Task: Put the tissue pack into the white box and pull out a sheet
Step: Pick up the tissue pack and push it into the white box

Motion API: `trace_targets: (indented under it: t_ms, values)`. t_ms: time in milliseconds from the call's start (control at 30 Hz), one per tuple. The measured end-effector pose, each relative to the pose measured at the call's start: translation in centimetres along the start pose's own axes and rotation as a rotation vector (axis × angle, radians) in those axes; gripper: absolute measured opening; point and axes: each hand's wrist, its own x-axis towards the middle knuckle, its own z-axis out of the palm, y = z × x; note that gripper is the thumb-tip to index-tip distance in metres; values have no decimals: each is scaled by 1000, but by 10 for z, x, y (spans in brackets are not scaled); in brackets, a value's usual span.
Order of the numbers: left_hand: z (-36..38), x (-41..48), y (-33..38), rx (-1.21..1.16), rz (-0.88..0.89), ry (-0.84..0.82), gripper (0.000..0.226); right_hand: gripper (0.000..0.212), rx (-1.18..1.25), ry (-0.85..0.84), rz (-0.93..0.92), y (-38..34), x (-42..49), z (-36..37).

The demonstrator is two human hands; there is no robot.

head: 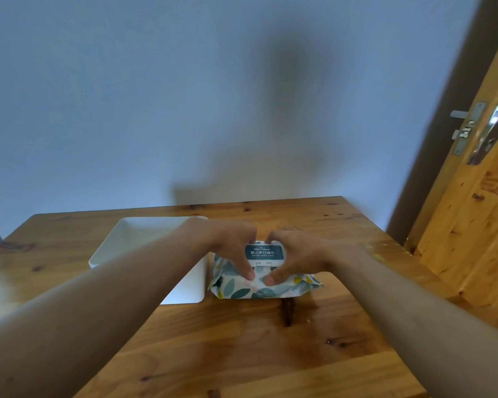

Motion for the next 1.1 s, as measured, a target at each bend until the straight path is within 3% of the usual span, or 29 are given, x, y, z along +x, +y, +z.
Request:
trace_targets:
  t_ms: [400, 933, 1100]
  values:
    - [-10, -6, 4, -140, -35, -71, 53, 67, 241, -43, 19, -2, 0, -5]
    - [-29, -14, -8, -453, 41, 154, 67, 68, 286, 69, -1, -16, -9, -46]
    - [-50, -24, -10, -465, 65, 213, 57, 67, 327, 189, -60, -24, -11, -61]
